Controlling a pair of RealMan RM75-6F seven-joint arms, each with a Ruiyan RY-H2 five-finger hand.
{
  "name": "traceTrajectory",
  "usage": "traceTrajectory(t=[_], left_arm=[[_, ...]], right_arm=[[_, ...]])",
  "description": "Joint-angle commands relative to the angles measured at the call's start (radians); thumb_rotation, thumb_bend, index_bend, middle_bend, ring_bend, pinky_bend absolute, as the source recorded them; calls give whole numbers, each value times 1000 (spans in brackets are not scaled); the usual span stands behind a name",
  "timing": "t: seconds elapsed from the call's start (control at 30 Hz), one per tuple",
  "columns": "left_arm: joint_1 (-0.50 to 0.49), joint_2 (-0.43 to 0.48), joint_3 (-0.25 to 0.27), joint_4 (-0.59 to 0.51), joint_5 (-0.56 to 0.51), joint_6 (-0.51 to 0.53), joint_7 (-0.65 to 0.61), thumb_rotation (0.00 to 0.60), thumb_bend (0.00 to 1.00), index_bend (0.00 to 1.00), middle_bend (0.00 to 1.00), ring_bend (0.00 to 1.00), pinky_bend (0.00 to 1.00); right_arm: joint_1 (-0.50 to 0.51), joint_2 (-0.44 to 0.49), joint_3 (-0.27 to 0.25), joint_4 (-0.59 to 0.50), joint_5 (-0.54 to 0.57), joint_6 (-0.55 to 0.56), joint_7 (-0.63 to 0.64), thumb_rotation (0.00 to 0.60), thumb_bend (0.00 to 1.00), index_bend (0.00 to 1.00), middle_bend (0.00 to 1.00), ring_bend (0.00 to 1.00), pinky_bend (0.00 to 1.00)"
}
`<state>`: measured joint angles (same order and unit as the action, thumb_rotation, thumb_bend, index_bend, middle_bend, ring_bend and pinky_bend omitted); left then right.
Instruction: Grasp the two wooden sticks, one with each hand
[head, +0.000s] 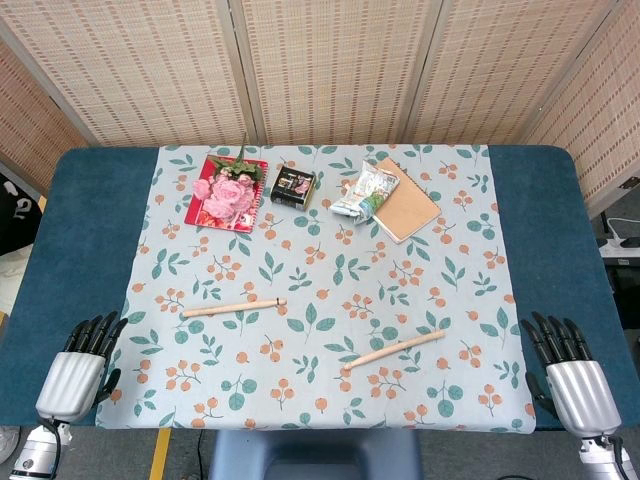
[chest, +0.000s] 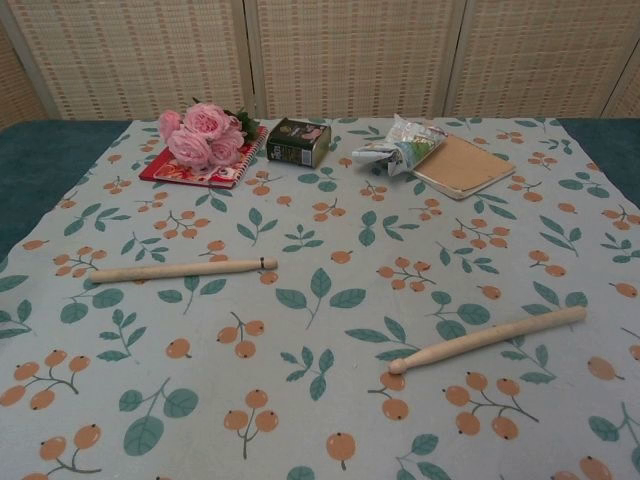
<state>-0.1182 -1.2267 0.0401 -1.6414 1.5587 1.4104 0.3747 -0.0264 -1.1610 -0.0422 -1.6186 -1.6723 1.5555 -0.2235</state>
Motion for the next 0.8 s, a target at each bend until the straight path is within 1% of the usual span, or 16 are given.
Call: traceTrajectory(t=[0.03,0.1,0.2,0.33,0.37,0.47,0.57,0.67,0.8], left_arm=[[-8,-15,4,12,25,0,-16,600,416,0,5,55,125],[-20,-44,4,42,51,-3,-42,600,416,0,23,54,127],[-45,-119,-13,126,85,1,-68,600,415,0,53,50,129],[-87,-244,-73,236,78,6,-100,600,428,27,118,46,127],[-103,-276,-90,263,73,1,-104,600,436,47,149,54,127],[-139,-333,-115,310,54,-34,-74,600,441,80,206,86,127],[-177,-391,-133,360,39,-71,-43,600,440,106,238,117,99],[-216,-442,-151,421,24,-106,-28,600,438,133,253,161,86],[-259,-493,-170,498,3,-142,-13,600,435,165,253,169,85]], right_arm=[[-1,-4,-4,2,-6,0,-9,600,371,0,4,0,0],[-2,-7,-6,1,-8,-2,-15,600,371,0,4,0,0],[-1,-13,-7,-1,-18,1,-18,600,370,0,4,0,0],[6,-19,-4,-8,-25,-3,-30,600,370,0,4,0,0],[11,-22,-1,-11,-22,-12,-40,600,371,0,4,0,0],[23,-32,6,-18,-14,-33,-62,600,370,0,4,0,0],[33,-45,12,-25,-9,-48,-80,600,369,0,4,0,0],[37,-52,14,-32,-9,-50,-94,600,365,0,4,0,0],[38,-54,14,-38,-10,-51,-115,600,362,0,4,0,0]])
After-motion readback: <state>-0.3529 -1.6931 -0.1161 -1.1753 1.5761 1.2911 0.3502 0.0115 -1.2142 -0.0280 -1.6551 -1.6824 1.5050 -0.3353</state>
